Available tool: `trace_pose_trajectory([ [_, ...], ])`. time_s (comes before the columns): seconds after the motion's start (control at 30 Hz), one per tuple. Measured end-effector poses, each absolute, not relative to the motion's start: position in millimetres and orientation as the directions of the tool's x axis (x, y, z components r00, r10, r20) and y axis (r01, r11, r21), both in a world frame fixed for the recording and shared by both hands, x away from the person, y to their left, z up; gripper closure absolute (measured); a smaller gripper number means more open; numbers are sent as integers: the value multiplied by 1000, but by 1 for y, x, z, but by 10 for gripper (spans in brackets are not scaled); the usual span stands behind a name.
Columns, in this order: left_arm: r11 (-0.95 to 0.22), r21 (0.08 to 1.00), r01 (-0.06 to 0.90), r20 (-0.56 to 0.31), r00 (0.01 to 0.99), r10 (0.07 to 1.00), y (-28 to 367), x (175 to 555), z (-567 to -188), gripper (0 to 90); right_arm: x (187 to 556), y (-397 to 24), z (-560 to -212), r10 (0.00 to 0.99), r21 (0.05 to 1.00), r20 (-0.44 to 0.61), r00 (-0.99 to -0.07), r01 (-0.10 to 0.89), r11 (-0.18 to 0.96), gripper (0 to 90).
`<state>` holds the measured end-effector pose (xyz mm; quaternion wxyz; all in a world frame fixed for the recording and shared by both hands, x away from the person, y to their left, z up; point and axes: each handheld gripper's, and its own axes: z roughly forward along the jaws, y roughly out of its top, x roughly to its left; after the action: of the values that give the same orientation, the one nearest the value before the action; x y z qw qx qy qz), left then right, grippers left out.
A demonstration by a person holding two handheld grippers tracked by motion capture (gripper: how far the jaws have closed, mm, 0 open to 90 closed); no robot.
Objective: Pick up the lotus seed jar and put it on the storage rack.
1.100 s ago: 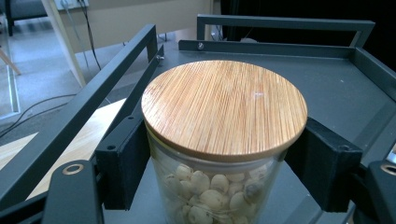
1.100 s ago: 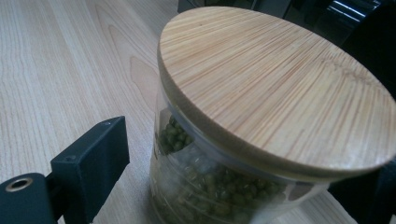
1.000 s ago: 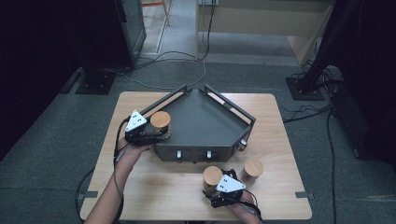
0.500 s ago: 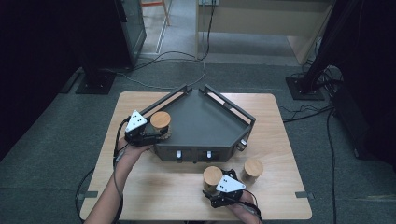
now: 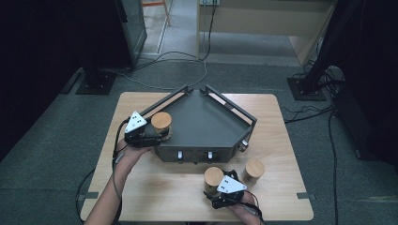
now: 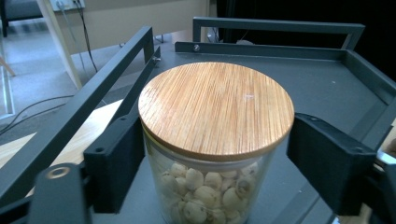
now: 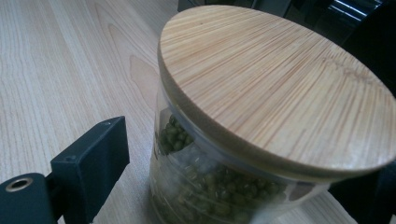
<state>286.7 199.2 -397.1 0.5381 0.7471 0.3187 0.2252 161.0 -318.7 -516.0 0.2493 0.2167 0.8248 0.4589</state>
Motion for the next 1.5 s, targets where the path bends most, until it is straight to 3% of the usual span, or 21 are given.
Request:
trace_pose_trajectory([
  [0.07, -213, 947, 240, -13, 692, 722, 200, 286, -398, 126, 161, -319, -516, 586, 865, -212, -782, 129, 485, 76],
  [0.43, -216, 943, 253, -18, 689, 725, 202, 282, -397, 109, 161, -319, -516, 586, 865, -212, -782, 129, 485, 76],
  [1.5, -248, 933, 262, 8, 673, 739, 208, 261, -393, 110, 161, -319, -516, 586, 865, -211, -783, 130, 485, 76],
])
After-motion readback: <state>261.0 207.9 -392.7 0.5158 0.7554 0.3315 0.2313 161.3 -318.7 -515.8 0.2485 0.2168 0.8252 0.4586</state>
